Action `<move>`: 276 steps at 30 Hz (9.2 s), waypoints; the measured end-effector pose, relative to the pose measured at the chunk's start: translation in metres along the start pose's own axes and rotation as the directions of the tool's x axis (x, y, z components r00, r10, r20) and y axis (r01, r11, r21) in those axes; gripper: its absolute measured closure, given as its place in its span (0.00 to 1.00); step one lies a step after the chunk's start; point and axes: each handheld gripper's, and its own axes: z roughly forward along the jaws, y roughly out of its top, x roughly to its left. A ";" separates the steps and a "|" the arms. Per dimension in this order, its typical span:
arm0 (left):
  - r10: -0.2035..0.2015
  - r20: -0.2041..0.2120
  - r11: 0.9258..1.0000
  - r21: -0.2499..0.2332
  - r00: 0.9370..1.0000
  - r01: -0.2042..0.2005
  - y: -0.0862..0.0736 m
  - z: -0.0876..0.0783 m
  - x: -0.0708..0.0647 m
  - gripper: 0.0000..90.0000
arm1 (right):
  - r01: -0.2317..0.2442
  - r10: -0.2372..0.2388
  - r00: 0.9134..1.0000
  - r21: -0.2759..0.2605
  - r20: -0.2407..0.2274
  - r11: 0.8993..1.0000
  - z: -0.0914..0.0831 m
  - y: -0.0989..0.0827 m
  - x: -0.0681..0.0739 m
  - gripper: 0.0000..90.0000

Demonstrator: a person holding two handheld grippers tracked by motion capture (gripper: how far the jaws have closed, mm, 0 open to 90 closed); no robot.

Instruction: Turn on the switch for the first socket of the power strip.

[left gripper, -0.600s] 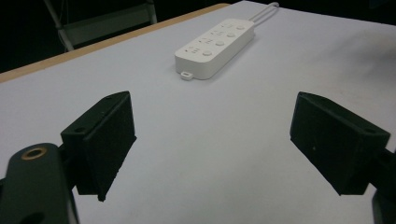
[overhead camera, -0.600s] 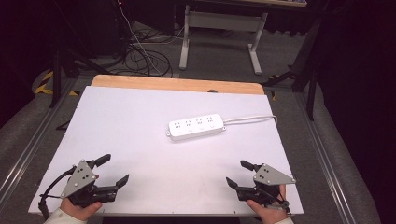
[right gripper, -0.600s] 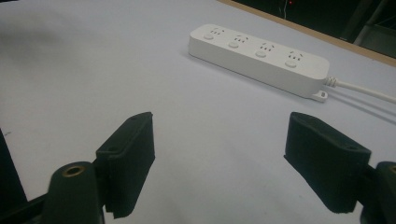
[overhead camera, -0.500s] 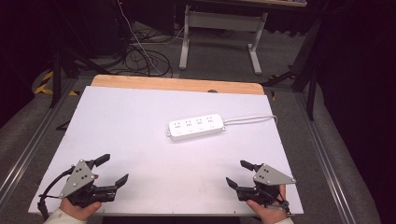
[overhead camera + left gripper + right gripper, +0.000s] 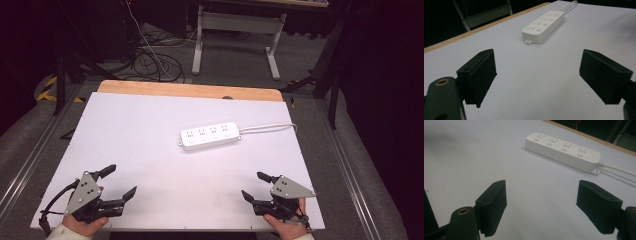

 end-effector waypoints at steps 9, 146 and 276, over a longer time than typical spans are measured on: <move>-0.011 0.005 1.000 0.000 1.000 0.011 0.001 -0.002 0.001 0.16 | -0.001 0.001 1.000 -0.001 0.002 1.000 0.000 0.001 -0.001 0.27; -0.012 -0.033 1.000 0.000 0.999 0.012 -0.004 -0.013 -0.002 0.16 | -0.124 0.114 0.992 0.254 0.053 0.959 0.174 0.086 -0.108 1.00; -0.014 -0.017 1.000 -0.004 1.000 0.014 -0.002 -0.010 -0.002 0.17 | -0.124 0.121 0.991 0.072 0.048 0.990 0.121 0.118 -0.081 1.00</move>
